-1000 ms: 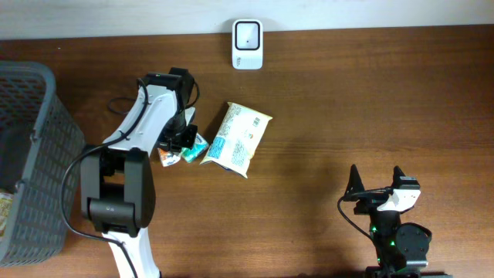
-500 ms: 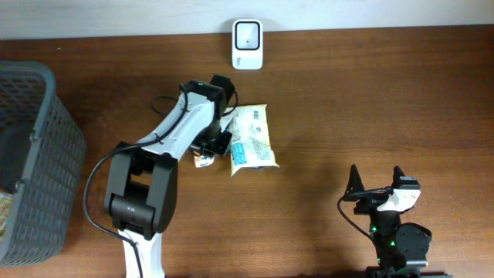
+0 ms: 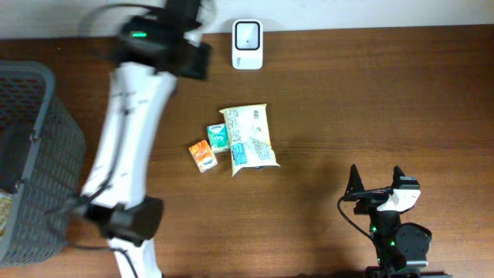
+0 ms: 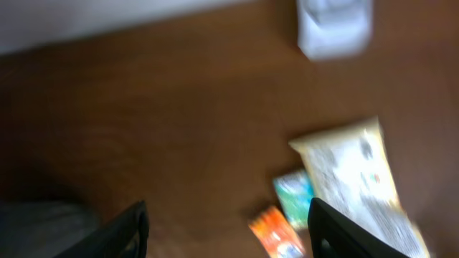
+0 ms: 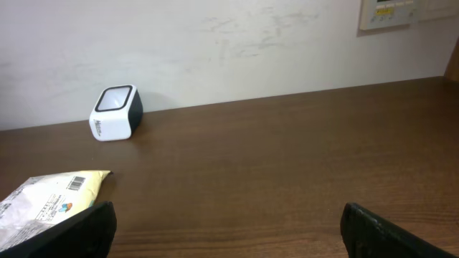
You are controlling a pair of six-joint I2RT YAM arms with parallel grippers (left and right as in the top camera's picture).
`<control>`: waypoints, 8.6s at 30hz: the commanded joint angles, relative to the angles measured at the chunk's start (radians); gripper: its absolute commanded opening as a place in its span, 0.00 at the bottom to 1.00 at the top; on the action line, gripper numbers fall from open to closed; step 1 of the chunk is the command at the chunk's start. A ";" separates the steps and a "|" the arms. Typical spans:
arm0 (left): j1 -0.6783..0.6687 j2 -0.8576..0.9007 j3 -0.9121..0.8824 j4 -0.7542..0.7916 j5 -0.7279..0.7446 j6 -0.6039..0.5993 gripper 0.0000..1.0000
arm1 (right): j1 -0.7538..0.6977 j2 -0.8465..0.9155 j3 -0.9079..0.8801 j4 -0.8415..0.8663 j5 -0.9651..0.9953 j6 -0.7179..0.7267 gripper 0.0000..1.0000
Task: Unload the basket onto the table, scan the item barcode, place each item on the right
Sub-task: 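Place the orange box on the table next to the teal box, then reach into the basket and grasp the green-yellow snack bag, then lift the green-yellow bag out and set it beside the boxes, then retract the left arm and reach the right gripper toward the white bag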
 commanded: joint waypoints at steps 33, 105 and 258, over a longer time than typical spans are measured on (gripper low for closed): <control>1.068 -0.216 -1.028 0.518 -0.134 0.093 0.67 | -0.004 -0.006 -0.008 -0.002 0.009 0.003 0.98; 0.785 0.039 -0.931 0.853 0.203 0.895 0.71 | -0.004 -0.006 -0.008 -0.002 0.009 0.003 0.99; 0.250 -0.336 -0.921 0.636 0.187 -0.196 0.99 | -0.004 -0.002 0.001 0.113 -0.188 0.003 0.99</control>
